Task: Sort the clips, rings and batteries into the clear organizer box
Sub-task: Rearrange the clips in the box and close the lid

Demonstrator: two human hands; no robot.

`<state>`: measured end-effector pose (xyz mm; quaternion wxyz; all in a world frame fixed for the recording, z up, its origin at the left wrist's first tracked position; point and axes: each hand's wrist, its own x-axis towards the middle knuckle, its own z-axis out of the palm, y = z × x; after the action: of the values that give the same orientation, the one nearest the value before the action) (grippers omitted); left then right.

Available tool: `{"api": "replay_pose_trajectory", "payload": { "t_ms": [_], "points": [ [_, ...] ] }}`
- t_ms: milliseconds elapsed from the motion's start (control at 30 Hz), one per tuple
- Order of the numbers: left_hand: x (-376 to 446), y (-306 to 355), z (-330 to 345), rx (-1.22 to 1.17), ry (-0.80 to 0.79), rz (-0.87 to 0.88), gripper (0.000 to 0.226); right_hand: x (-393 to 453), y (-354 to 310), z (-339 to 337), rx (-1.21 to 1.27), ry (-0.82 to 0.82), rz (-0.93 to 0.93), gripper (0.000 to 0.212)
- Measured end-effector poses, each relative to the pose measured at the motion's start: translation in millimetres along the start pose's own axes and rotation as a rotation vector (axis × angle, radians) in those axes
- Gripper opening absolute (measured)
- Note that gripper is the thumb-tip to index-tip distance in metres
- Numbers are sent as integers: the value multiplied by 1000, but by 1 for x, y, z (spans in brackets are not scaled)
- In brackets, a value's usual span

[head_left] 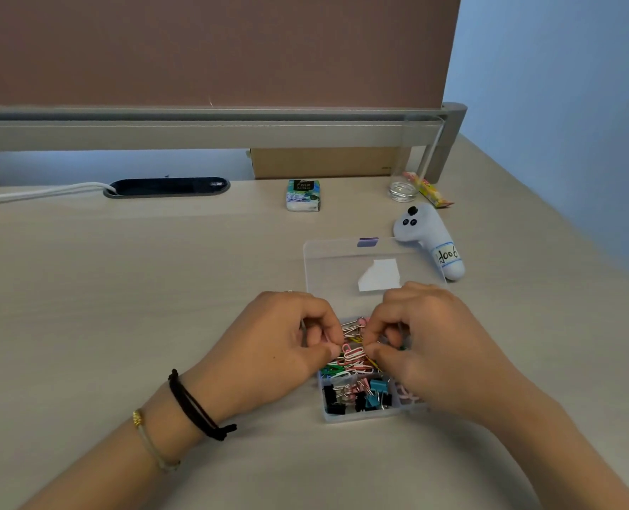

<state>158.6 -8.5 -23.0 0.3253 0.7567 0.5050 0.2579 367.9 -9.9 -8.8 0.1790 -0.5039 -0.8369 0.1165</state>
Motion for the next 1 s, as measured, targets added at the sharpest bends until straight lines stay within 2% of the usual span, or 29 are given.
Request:
{"api": "replay_pose_trajectory", "payload": {
  "t_ms": [100, 267, 400, 600, 800, 1000],
  "points": [
    [0, -2, 0, -20, -3, -2, 13, 1, 6, -4, 37, 62, 36, 10],
    [0, -4, 0, -33, -10, 7, 14, 1, 1, 1, -44, 1, -29, 12],
    [0, -4, 0, -24, -14, 11, 13, -1, 3, -1, -39, 1, -49, 2],
    [0, -5, -1, -50, -18, 1, 13, -1, 3, -3, -12, 28, -49, 7],
    [0, -7, -1, -57, -11, -15, 13, 2, -3, 5, -139, 7, -118, 9],
    [-1, -6, -2, -48, -5, -1, 12, 2, 1, 6, -28, -9, -60, 4]
  ]
}}
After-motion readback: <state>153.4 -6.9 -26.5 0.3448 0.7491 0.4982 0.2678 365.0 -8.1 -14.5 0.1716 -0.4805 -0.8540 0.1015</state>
